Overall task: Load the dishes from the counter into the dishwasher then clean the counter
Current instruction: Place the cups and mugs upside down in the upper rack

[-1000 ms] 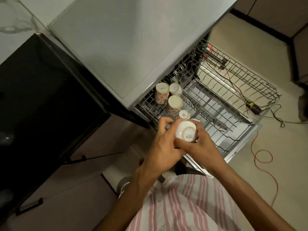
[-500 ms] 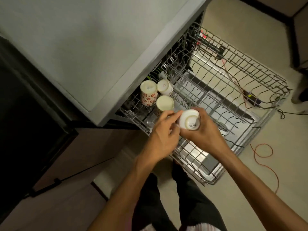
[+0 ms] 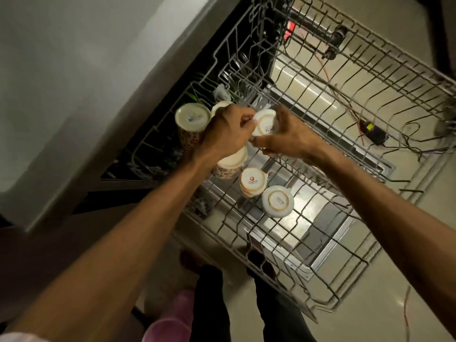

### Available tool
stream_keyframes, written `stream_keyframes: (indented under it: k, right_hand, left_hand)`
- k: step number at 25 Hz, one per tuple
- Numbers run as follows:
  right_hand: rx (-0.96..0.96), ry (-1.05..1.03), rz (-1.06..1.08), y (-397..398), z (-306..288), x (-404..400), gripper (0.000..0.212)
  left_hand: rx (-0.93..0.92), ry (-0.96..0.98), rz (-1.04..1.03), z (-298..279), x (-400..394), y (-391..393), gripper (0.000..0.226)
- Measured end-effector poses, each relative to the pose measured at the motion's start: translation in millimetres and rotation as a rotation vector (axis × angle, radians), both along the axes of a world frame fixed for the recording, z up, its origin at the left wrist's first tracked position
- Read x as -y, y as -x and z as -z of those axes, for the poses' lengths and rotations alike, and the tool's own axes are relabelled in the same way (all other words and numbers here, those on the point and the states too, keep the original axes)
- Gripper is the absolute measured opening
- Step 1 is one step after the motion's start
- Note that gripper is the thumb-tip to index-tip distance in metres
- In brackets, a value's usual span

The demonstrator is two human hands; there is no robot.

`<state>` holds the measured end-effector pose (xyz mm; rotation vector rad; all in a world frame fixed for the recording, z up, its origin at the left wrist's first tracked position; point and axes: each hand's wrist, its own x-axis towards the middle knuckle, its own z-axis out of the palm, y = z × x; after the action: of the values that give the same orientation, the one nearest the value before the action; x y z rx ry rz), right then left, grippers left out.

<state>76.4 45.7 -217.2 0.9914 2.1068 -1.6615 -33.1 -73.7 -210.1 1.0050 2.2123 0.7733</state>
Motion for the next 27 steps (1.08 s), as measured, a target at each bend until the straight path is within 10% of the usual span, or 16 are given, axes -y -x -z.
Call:
stream_keyframes:
  k: [18,27]
  right_hand:
    - [0.017,-0.412,-0.227,7.0,49.3,23.0,0.084]
    - [0.085,-0.478,-0.253,-3.2,32.4,30.5,0.097]
  left_hand:
    - [-0.117,0.279,-0.105,48.1,2.8,-2.5,0.03]
    - [-0.171,0.09,-0.179,20.2,19.4,-26.5,0.034]
